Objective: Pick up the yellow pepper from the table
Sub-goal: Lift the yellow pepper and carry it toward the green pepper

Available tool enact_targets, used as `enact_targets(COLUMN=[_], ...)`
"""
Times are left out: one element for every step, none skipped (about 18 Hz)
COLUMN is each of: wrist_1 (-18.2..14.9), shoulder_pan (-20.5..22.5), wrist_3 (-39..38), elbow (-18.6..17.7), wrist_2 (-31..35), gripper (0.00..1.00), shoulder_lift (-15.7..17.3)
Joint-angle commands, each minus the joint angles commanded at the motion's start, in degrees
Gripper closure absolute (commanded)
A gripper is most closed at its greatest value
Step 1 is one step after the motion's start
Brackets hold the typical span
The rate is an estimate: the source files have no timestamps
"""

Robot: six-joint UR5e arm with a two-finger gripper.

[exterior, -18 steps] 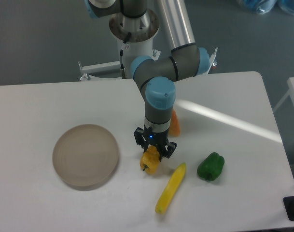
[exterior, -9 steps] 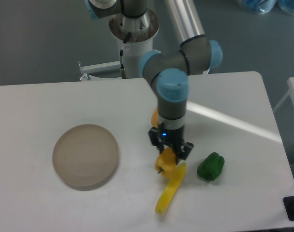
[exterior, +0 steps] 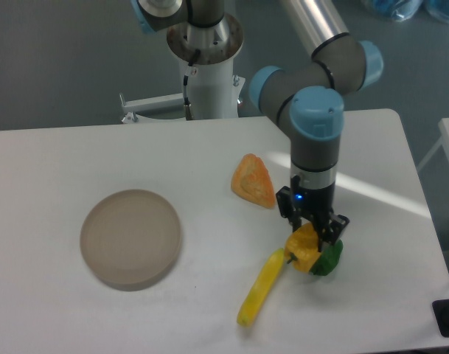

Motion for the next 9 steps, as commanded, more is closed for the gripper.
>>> enact_targets(wrist_1=[0.0,0.0,0.0,0.1,0.1,0.1,0.1,0.2,0.3], shoulder_pan=[0.2,0.4,0.5,0.5,0.7,0.9,1.0,1.1,1.1], wrist_3=[0.0,0.0,0.0,0.0,0.0,0.1,0.0,0.0,0.0], elbow=[-0.1,-0.1,0.0,0.0,0.0,0.0,-0.1,-0.2,-0.2], wrist_2=[0.0,0.0,0.0,0.0,0.0,0.0,0.0,0.0,0.0], gripper=[0.52,0.52,0.52,0.52,0.52,0.52,0.52,0.52,0.52], shoulder_lift=[0.2,0.3,0.3,0.2,0.2,0.3,0.3,0.4,0.4])
